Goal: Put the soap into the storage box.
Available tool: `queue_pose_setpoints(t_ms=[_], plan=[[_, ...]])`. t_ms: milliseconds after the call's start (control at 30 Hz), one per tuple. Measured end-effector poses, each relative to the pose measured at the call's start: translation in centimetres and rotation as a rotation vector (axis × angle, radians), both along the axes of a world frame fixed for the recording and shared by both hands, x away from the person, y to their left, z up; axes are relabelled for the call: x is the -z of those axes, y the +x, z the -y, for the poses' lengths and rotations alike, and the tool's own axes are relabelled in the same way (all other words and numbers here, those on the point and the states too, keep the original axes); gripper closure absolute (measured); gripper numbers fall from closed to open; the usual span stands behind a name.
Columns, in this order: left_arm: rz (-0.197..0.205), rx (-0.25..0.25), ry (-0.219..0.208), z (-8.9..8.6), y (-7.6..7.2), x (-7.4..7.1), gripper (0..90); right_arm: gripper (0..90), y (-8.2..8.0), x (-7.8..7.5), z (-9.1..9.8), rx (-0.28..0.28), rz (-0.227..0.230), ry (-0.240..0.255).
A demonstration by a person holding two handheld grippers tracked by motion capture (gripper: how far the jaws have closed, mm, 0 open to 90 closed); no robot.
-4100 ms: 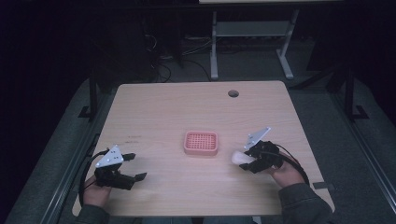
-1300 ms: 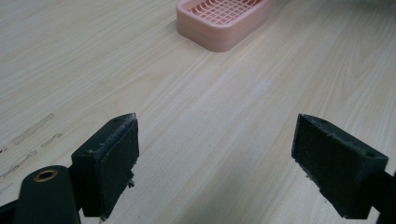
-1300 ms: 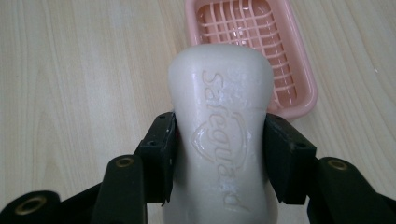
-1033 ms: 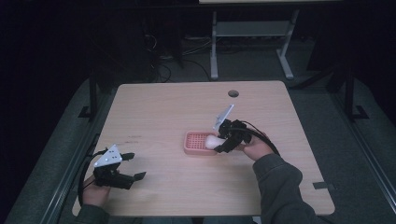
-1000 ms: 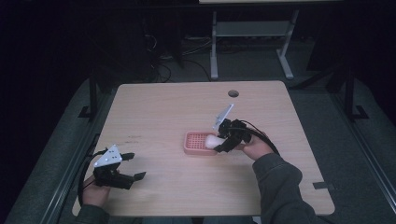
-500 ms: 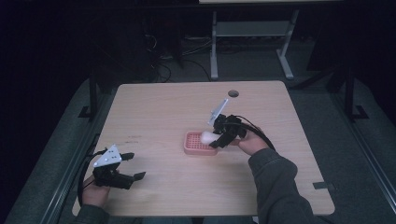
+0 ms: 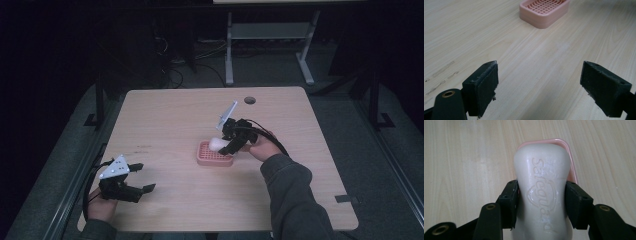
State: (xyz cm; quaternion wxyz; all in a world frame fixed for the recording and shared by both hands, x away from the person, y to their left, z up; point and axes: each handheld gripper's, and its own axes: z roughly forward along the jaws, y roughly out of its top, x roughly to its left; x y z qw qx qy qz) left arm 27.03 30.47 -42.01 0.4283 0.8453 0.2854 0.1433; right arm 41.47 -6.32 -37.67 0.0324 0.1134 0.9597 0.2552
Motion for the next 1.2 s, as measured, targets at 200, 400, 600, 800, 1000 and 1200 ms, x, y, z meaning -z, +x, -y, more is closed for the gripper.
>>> queue_pose_setpoints(t_ms=[200, 400, 600, 800, 1000, 1200], plan=[[0.001, 0.001, -0.001, 0.0, 0.0, 0.0, 14.8, 48.4, 0.4, -0.3, -0.9, -0.008, 0.003, -0.016], [-0.001, 0.001, -0.003, 0.0, 0.0, 0.0, 14.8, 48.4, 0.9, 0.3, -1.4, -0.007, -0.003, -0.017], [0.0, 0.001, -0.002, 0.0, 0.0, 0.0, 14.8, 48.4, 1.4, 1.1, -1.8, -0.009, -0.028, -0.021], [0.001, 0.005, 0.006, 0.0, 0.0, 0.0, 14.8, 48.8, 1.8, 1.7, -2.2, -0.008, -0.042, -0.025], [-0.001, 0.003, -0.001, 0.0, 0.0, 0.0, 14.8, 49.2, 2.1, 2.3, -2.5, -0.008, -0.055, -0.023], [-0.002, 0.002, -0.006, 0.0, 0.0, 0.0, 14.8, 49.3, 2.4, 2.5, -2.7, -0.007, -0.062, -0.021]])
